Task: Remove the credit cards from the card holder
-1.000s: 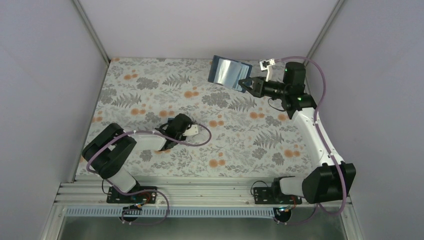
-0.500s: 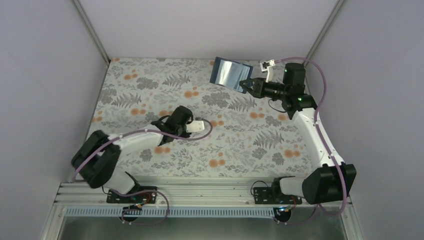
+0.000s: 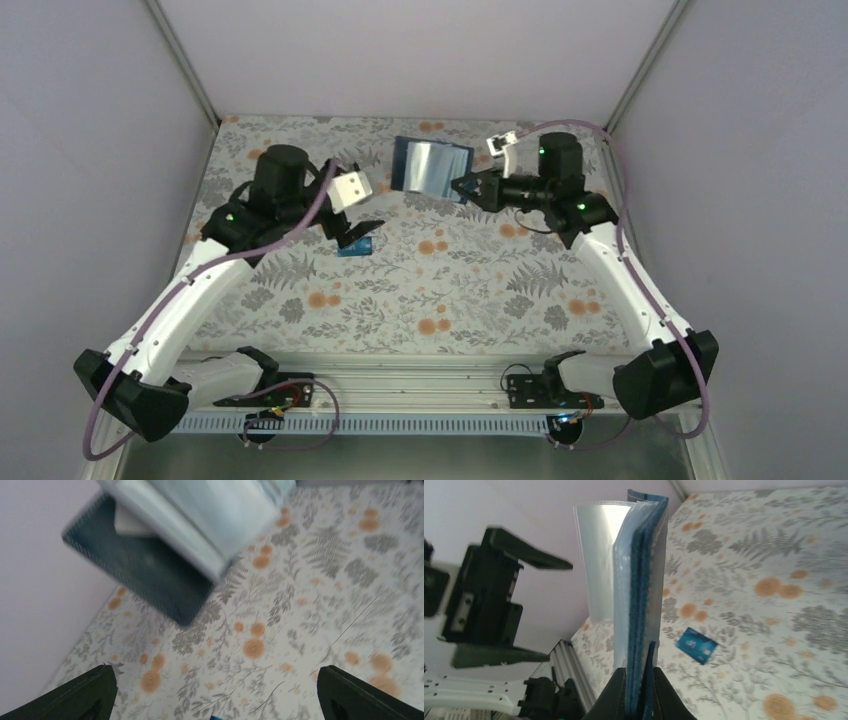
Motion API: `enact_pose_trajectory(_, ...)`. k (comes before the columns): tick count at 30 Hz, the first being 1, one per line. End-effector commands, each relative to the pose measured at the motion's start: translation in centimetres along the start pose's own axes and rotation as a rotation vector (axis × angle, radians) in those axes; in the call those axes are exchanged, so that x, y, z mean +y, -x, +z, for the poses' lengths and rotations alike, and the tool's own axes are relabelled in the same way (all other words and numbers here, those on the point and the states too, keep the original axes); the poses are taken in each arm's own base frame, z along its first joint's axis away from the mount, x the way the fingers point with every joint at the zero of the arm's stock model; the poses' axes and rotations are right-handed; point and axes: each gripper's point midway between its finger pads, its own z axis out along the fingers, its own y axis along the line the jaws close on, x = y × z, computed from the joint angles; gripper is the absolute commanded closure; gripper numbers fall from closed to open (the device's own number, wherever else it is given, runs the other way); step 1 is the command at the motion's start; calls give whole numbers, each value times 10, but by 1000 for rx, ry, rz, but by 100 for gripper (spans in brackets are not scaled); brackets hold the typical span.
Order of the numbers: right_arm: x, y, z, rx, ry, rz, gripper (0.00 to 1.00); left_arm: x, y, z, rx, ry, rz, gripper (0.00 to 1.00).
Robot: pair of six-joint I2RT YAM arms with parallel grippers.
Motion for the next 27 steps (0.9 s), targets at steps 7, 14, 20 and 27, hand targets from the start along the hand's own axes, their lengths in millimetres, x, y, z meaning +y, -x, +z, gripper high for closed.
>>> enact_pose_trajectory(7,42,-3,52,-75,-98,12,96,11,22,-38,-56,-4,-218,0)
enact_pose_trajectory(14,67,-16,89,-75,-132,4,96,5,52,-95,-135,18,-96,2)
enact_pose_trajectory(20,76,-35,146,29,-183,-37,96,-49,62,-108,-310,-343,-182,18)
enact_pose_trajectory(27,92,-40,178,72,-163,-69,96,-1,14,-78,-248,-187,-482,42)
